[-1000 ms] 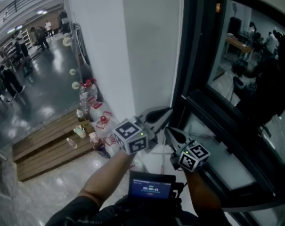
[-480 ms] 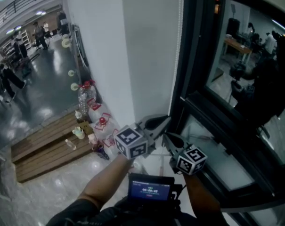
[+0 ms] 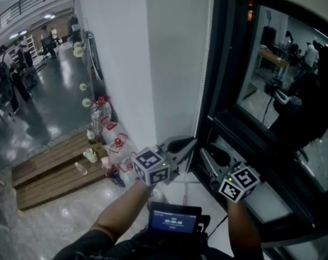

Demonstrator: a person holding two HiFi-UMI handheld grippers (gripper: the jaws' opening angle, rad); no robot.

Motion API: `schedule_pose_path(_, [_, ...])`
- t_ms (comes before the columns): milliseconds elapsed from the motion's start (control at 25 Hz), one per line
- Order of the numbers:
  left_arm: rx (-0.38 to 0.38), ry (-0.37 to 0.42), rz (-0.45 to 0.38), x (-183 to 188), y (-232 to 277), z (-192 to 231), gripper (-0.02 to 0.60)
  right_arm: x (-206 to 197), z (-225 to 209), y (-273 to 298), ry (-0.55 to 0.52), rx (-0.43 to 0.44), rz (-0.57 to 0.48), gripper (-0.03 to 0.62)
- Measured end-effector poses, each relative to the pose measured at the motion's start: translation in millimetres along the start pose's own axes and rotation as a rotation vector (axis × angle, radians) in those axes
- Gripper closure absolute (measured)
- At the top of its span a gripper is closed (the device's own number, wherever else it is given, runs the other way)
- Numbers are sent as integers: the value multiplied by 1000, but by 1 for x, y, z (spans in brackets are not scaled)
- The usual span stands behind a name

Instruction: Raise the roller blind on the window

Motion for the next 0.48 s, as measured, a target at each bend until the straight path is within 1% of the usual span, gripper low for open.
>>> schedule_pose_path(80, [-13,1,-2,1,0,-7,584,27,0,3,-17,16,-44,496])
schedule_pose_path(280, [-26,-8,-6,1,-1,-21,584,77,1,12,18,72,-169,496])
schedule_pose_path(480, [-24,-12,-17,3,-7,-30,584,107,11,25,-14,117,-220,496])
Point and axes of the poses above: the fingertips, and each gripper's own axes: y forward along the fingers, z to its left, x out of its top, the point moved 6 cm from there along -y, backward along the fingers, and after that the axes turned 1 degree about -y, right-handed, at the moved point
